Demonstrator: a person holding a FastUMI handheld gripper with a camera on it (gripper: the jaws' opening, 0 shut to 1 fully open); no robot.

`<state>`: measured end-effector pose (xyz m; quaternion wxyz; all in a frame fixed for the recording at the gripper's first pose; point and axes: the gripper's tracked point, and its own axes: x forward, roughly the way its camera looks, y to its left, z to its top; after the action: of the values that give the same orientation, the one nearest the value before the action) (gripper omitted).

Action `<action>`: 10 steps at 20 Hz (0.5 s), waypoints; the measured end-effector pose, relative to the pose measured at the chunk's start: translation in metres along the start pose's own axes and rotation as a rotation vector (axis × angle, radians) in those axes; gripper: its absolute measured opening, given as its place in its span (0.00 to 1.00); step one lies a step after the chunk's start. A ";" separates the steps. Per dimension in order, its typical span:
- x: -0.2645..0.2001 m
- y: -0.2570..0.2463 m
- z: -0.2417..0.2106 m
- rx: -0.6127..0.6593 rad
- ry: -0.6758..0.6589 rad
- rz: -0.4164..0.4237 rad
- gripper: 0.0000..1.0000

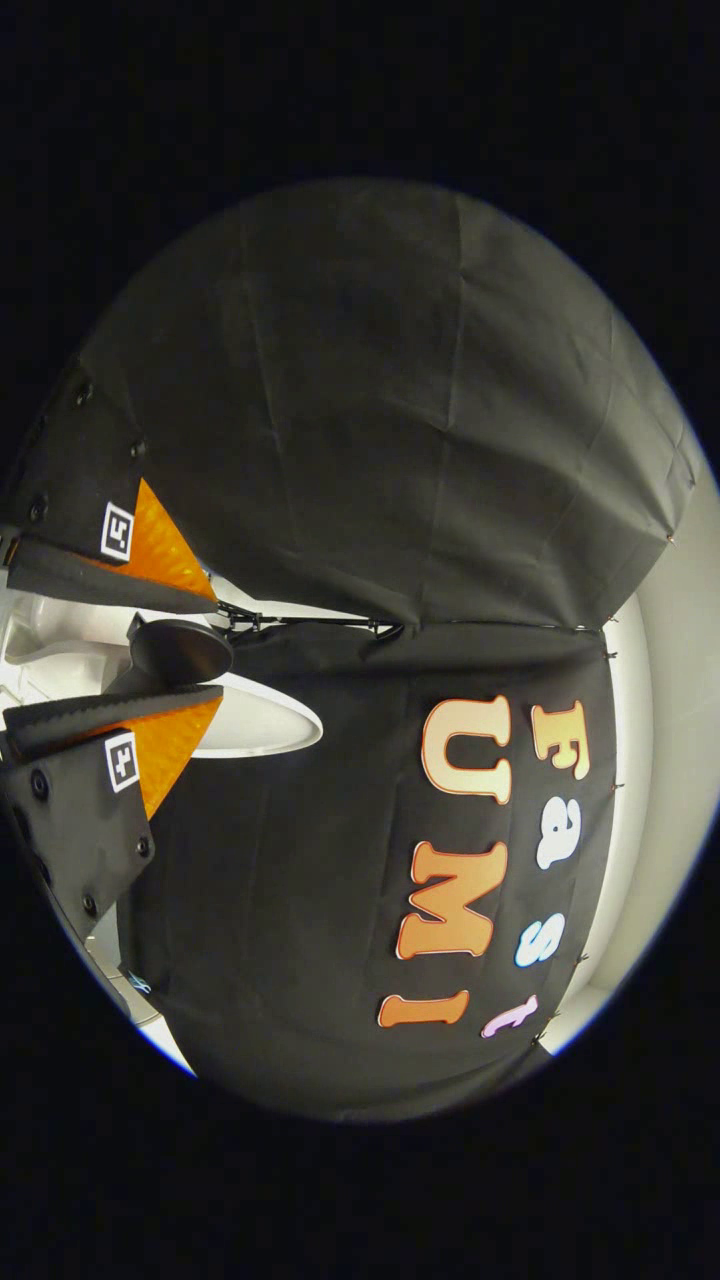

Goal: Open the toilet lid.

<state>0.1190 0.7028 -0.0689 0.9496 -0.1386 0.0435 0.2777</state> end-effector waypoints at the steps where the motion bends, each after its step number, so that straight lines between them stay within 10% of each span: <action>1: -0.001 0.007 0.000 0.003 0.000 0.033 0.56; 6: -0.022 0.012 0.026 -0.037 -0.073 0.081 0.91; 10: -0.042 -0.002 0.055 -0.037 -0.126 0.114 0.96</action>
<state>0.0851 0.6957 -0.0092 0.9305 -0.1356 -0.0134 0.3401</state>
